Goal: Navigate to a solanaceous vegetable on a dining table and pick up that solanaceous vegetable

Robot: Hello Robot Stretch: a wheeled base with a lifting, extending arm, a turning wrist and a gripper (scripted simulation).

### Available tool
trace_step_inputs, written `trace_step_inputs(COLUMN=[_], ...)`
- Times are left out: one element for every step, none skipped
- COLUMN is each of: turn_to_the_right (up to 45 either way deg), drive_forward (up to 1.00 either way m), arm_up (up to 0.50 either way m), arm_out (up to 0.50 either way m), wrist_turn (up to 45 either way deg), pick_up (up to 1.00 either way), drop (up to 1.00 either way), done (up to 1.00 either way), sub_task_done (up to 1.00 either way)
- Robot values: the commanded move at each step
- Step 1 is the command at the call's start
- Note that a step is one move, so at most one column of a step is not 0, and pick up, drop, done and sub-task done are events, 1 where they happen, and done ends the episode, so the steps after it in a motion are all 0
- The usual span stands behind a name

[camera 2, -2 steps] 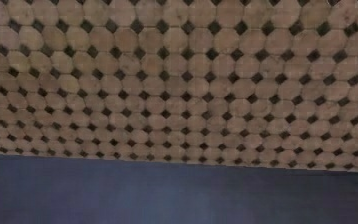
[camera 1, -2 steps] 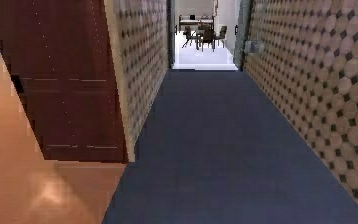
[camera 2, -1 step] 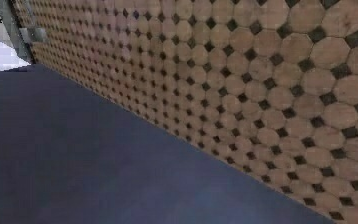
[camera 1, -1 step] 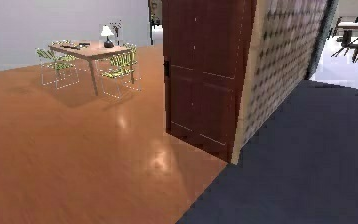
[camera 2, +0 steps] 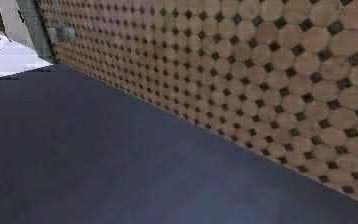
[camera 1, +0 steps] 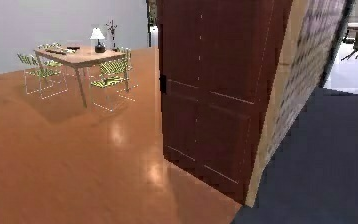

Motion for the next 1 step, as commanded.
trace_step_inputs(turn_to_the_right=[-33.0], drive_forward=[0.00], arm_up=[0.00], arm_out=[0.00], wrist_turn=[0.0], pick_up=[0.00], drop=[0.00], done=[0.00], sub_task_done=[0.00])
